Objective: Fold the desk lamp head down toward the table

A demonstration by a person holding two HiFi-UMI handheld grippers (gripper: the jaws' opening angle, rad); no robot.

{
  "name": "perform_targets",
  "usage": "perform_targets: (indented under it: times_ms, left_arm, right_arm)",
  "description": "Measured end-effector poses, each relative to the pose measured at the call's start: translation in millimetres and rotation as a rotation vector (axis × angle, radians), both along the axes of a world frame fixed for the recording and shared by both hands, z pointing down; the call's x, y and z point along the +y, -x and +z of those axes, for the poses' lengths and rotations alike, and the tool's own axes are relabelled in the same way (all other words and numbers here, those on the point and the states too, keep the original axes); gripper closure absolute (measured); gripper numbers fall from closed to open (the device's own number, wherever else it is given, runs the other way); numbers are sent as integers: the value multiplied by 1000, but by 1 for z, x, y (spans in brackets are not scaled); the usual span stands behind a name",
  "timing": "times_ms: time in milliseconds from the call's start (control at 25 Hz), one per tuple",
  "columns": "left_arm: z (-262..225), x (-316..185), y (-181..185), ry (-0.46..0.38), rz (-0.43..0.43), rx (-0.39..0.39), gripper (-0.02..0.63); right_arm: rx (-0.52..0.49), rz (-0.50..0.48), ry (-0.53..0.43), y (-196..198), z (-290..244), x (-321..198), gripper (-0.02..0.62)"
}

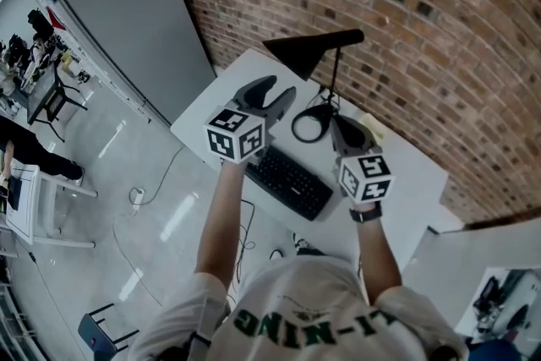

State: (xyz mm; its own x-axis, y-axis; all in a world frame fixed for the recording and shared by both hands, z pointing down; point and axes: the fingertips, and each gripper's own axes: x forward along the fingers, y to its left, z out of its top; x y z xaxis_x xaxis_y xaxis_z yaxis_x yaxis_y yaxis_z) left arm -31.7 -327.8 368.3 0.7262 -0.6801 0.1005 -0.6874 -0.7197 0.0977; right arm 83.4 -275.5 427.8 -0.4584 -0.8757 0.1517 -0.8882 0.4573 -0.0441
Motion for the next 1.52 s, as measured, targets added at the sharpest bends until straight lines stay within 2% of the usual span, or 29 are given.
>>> perform_targets:
  times_ms: [160, 360, 880, 1360, 1520]
  left_arm:
    - [-3, -9, -8, -10, 0, -10, 405]
    - [-5, -13, -18, 1, 38, 14, 405]
    - [-18, -21, -22, 14, 44, 64, 414]
    - [-14, -29, -14, 38, 10, 79, 549]
    - [-13, -29, -14, 52, 12, 94, 563]
  right_arm:
    - [-15, -1, 1, -1, 0, -1, 591]
    - [-30, -5, 5, 0, 2, -2, 591]
    - [-54, -21, 8, 7, 0, -7, 589]
    - [-54, -30, 12, 9, 3, -8, 590]
    - [-69, -32, -10, 11, -1, -7, 591]
